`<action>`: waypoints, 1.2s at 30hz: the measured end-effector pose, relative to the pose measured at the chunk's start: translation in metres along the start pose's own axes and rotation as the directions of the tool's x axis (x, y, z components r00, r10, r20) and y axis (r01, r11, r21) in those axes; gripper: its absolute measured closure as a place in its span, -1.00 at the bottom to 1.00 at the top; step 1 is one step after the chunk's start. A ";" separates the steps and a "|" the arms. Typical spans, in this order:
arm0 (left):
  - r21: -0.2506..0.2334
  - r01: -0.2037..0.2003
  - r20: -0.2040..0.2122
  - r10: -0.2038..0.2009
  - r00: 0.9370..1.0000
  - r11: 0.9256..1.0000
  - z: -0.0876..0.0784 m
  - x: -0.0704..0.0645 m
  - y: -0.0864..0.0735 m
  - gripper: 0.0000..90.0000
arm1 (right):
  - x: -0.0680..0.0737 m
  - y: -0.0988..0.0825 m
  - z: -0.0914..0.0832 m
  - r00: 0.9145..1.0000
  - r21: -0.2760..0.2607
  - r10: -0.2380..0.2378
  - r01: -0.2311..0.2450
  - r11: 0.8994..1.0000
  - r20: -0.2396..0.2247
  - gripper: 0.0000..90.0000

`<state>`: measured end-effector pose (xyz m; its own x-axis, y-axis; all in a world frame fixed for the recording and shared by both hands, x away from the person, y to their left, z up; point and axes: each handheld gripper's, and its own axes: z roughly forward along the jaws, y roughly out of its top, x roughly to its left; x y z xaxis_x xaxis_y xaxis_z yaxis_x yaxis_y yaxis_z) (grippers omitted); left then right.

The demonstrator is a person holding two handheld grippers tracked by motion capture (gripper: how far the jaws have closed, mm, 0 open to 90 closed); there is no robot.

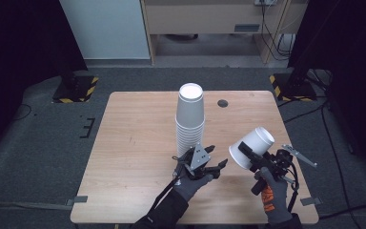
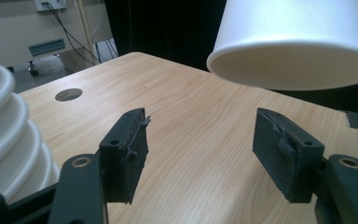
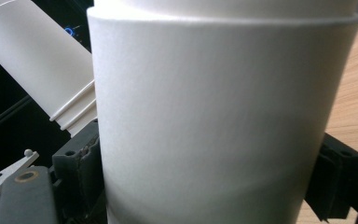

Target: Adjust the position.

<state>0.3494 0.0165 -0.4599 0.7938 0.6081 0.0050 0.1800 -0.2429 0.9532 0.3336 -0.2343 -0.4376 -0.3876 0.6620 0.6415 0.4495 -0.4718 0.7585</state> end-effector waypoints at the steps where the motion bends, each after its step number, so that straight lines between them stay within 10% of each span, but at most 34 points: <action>1: -0.002 0.003 0.000 -0.003 1.000 1.000 0.003 0.000 0.001 -0.23 | 0.000 0.000 0.000 1.000 0.004 0.006 -0.006 1.000 -0.002 -0.64; 36: -0.069 -0.003 0.016 0.004 1.000 0.998 0.034 -0.010 0.011 0.29 | 0.002 -0.007 0.006 0.999 0.051 0.032 -0.031 0.998 -0.030 -0.65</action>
<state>0.3635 -0.0176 -0.4601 0.8035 0.5953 0.0040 0.1376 -0.1922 0.9717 0.3345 -0.2261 -0.4427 -0.3970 0.6287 0.6687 0.5012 -0.4618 0.7318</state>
